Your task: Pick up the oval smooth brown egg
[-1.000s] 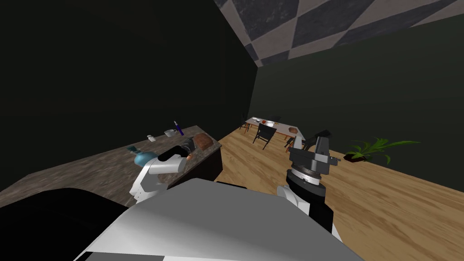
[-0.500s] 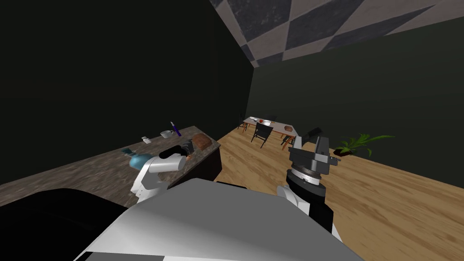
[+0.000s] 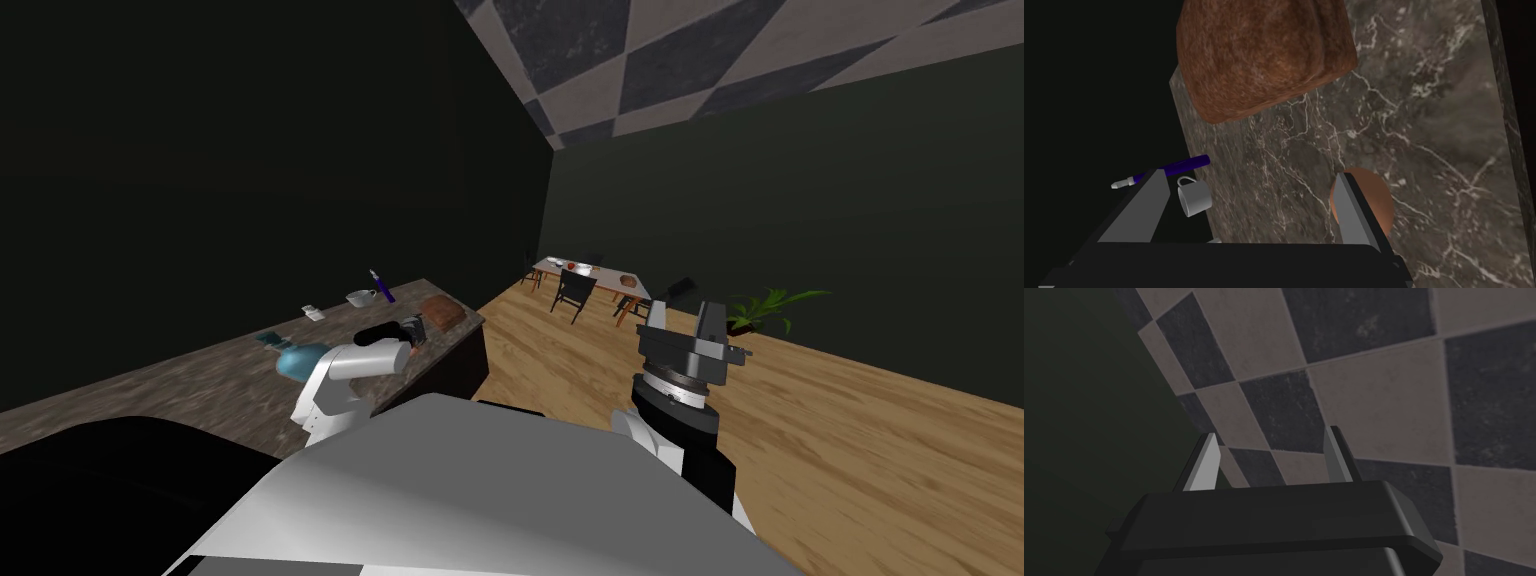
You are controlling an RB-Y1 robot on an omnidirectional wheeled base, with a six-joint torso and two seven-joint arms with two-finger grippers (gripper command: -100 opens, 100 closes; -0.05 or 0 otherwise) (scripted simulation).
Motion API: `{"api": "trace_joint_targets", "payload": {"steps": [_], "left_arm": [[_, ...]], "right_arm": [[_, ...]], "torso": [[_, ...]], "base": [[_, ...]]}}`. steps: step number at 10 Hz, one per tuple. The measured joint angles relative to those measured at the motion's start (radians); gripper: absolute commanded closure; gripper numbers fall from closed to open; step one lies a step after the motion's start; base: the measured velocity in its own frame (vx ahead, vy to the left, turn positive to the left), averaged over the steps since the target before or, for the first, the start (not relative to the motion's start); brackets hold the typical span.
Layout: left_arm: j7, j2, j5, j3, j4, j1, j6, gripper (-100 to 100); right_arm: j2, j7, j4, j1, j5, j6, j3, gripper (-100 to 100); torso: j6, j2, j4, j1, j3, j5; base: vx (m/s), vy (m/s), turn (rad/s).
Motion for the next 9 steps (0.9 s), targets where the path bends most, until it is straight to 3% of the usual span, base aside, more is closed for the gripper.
{"api": "trace_joint_targets", "payload": {"steps": [5,9], "left_arm": [[0.02,-0.022,-0.006,0.029,0.021,-0.027,0.129,-100],[0.036,-0.051,-0.01,0.057,0.06,-0.039,0.237,-100]], "right_arm": [[0.0,0.0,0.0,0.0,0.0,0.0,0.0,0],[0.0,0.0,0.0,0.0,0.0,0.0,0.0,0]], "torso": [[0.0,0.0,0.0,0.001,0.0,0.0],[0.0,-0.001,0.0,0.004,-0.001,0.001]], "base": [[-0.024,0.034,-0.072],[-0.008,0.075,-0.073]]}}
